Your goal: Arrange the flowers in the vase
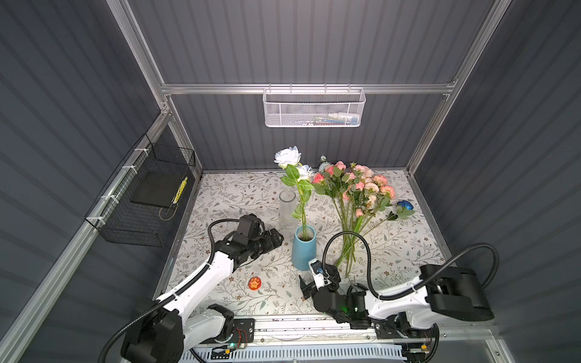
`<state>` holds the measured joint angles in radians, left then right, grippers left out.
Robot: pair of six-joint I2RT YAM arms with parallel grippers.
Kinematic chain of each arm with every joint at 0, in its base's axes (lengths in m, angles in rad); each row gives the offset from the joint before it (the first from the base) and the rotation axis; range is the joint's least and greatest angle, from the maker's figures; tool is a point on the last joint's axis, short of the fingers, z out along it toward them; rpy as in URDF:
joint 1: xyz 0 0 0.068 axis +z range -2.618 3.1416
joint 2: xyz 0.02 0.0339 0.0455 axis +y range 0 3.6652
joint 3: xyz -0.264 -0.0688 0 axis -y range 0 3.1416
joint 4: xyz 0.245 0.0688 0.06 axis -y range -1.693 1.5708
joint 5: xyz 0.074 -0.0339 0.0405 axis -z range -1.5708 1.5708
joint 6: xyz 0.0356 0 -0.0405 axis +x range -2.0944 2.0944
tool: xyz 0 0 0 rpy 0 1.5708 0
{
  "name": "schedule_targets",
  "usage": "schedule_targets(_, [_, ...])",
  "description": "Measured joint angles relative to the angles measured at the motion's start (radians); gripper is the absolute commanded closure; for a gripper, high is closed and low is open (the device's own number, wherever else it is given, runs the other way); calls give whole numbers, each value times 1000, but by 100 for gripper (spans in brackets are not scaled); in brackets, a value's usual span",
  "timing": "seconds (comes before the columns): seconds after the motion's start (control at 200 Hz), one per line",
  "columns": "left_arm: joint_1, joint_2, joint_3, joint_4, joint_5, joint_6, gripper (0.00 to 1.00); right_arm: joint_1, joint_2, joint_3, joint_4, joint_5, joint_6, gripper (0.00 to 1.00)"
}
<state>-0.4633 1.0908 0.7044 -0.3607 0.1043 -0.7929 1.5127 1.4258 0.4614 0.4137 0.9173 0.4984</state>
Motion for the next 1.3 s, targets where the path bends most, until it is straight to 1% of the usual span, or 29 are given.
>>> schedule_targets(0.015, [0,-13,2,-7,-13,3,1,10,-27,-1,-32,2,14,2])
schedule_targets(0.035, [0,-32,3,-14,-29,5,0,16,-56,-2,-59,9,29,2])
schedule_targets(0.115, [0,-120,4,-34,-88,7,0,27,-199,-2,-197,33,105,3])
schedule_targets(0.175, [0,-165,4,-39,-111,7,0,25,-304,-1,-280,53,145,4])
schedule_targets(0.225, [0,-203,4,-39,-130,8,0,5,-414,7,-387,60,187,7])
schedule_targets(0.275, [0,-229,4,-39,-143,12,0,-31,-484,23,-465,48,217,10])
schedule_targets(0.33, [0,-246,4,-39,-159,16,0,-117,-561,48,-546,19,247,15])
schedule_targets(0.365, [0,-249,4,-40,-165,19,0,-200,-608,64,-591,-23,262,18])
schedule_targets(0.37, [0,-249,4,-40,-166,19,0,-225,-617,68,-600,-31,266,19])
schedule_targets(0.375, [0,-249,4,-40,-166,19,0,-225,-617,68,-600,-31,266,19])
schedule_targets(0.405, [0,-249,4,-40,-169,23,0,-321,-652,84,-642,-79,277,22])
schedule_targets(0.44, [0,-247,4,-41,-173,25,0,-391,-668,95,-675,-109,282,26])
schedule_targets(0.455, [0,-246,4,-42,-174,26,0,-443,-678,106,-697,-134,292,27])
schedule_targets(0.47, [0,-246,4,-42,-174,26,0,-464,-679,110,-705,-145,285,28])
schedule_targets(0.48, [0,-245,4,-43,-174,27,0,-505,-681,121,-724,-165,293,29])
schedule_targets(0.55, [0,-240,4,-44,-174,30,0,-645,-651,163,-779,-261,287,35])
schedule_targets(0.585, [0,-237,4,-44,-173,31,0,-725,-611,193,-806,-322,282,38])
schedule_targets(0.665, [0,-230,4,-43,-171,34,0,-863,-501,250,-835,-447,261,46])
schedule_targets(0.76, [0,-229,3,-43,-164,34,0,-985,-357,299,-847,-555,227,54])
schedule_targets(0.825, [0,-228,3,-43,-160,38,0,-1052,-259,331,-851,-613,210,55])
schedule_targets(0.975, [0,-229,1,-43,-153,47,0,-1162,-122,383,-836,-729,196,55])
schedule_targets(1.04, [0,-229,-5,-42,-153,51,0,-1199,-58,420,-824,-770,193,50])
schedule_targets(1.125, [0,-229,-13,-41,-149,56,0,-1210,8,459,-814,-801,188,40])
schedule_targets(1.16, [0,-229,-16,-40,-148,57,0,-1210,35,472,-806,-814,184,38])
schedule_targets(1.226, [0,-229,-20,-39,-146,60,0,-1210,69,478,-791,-835,186,38])
schedule_targets(1.301, [0,-229,-26,-38,-146,60,0,-1209,99,478,-779,-856,186,41])
